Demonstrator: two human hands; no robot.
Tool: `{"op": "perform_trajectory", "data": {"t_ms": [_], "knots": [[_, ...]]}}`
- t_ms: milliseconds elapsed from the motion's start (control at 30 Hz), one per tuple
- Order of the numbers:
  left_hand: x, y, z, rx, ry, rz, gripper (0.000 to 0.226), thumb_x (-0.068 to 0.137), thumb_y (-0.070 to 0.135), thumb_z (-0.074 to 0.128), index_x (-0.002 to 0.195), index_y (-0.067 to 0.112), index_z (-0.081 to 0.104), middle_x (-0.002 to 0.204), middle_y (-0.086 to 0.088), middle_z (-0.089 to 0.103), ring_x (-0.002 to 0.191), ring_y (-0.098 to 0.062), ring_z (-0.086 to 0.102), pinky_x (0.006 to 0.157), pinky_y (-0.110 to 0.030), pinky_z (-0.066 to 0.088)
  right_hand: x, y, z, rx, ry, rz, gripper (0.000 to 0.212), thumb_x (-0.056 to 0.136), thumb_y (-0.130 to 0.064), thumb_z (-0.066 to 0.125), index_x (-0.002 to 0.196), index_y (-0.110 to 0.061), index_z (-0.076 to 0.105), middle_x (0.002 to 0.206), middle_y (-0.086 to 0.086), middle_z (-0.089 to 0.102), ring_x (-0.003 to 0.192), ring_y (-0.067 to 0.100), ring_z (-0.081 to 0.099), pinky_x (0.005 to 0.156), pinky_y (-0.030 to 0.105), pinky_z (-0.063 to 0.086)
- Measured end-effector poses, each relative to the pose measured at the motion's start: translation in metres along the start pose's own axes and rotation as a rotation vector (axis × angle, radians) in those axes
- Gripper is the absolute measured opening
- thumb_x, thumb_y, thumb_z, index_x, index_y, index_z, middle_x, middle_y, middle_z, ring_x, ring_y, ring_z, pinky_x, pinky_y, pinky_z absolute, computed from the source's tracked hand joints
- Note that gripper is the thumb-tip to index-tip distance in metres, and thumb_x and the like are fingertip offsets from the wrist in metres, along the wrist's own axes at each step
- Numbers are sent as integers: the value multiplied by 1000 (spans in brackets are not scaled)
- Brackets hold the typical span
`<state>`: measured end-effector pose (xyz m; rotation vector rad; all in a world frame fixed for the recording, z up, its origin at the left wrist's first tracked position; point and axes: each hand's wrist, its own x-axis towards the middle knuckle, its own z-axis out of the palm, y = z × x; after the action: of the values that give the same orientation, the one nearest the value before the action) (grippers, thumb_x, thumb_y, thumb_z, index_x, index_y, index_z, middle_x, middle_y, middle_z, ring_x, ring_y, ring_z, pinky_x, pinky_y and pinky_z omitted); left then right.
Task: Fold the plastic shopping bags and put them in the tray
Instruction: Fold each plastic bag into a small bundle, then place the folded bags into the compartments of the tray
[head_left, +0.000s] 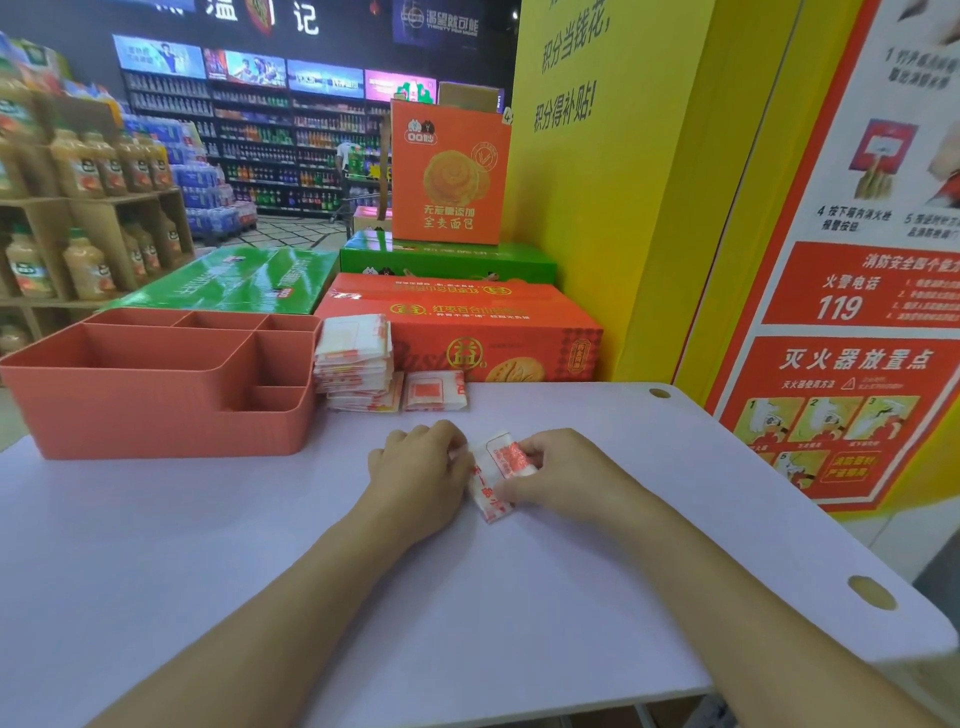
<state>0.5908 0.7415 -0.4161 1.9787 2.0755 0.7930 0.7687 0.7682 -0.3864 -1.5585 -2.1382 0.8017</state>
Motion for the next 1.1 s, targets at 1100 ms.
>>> {"op": "perform_trajectory", "data": {"t_ms": [1100], "knots": [[34,-146,-242,-528,224,-661,5,88,17,75,93,17,73,80,-4,77,73,-25,72,73,-44,57,94,-145,44,498,-341,-6,19,98,-41,61,102,-23,67,93,-4,72,73,9,68,71,30,58]]}}
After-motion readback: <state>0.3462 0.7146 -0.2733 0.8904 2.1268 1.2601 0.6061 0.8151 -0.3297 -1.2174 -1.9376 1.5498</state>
